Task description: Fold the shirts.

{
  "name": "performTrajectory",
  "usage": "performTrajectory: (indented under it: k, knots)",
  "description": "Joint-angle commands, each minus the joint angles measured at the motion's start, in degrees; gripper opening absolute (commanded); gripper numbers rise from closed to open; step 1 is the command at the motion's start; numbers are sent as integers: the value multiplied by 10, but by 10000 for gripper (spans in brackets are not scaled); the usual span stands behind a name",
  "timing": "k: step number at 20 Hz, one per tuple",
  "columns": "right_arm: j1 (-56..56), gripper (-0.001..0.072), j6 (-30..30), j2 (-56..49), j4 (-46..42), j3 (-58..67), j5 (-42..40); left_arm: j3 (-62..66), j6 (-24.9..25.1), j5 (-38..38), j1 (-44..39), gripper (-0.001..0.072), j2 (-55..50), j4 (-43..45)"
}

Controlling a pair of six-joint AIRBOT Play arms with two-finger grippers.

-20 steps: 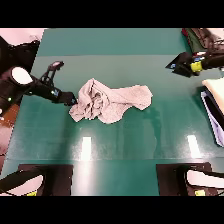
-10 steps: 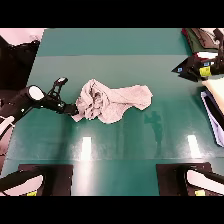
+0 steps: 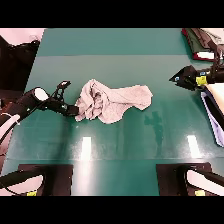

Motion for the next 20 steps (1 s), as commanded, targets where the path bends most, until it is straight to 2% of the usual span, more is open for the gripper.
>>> performTrajectory:
  k: [1, 5, 6, 7, 8, 11, 13, 17, 20]
  knots:
    - [0, 509, 0, 2, 0, -3, 7, 16, 0, -28, 0, 24, -1, -2]
    - [5, 506, -5, 2, -1, -3, 71, 72, 0, -98, 0, 23, 32, 27]
    - [14, 494, -14, 5, 0, -9, 88, 85, -1, -110, 0, 23, 51, 38]
    - [26, 443, -18, 14, -1, -26, 90, 97, -1, -121, 0, 23, 73, 45]
    - [40, 444, -18, 26, 0, -50, 78, 105, -1, -134, 0, 24, 94, 46]
    - [110, 444, -15, 72, 1, -146, 4, 110, -1, -185, 0, 23, 138, 41]
    - [181, 444, 19, 94, 5, -211, -78, 105, -1, -230, 0, 23, 139, 41]
    - [335, 445, 97, 78, 5, -289, -231, 64, -3, -221, 0, 23, 139, 42]
    - [426, 446, 114, 12, 22, -290, -297, 50, -10, -214, 0, 23, 139, 43]
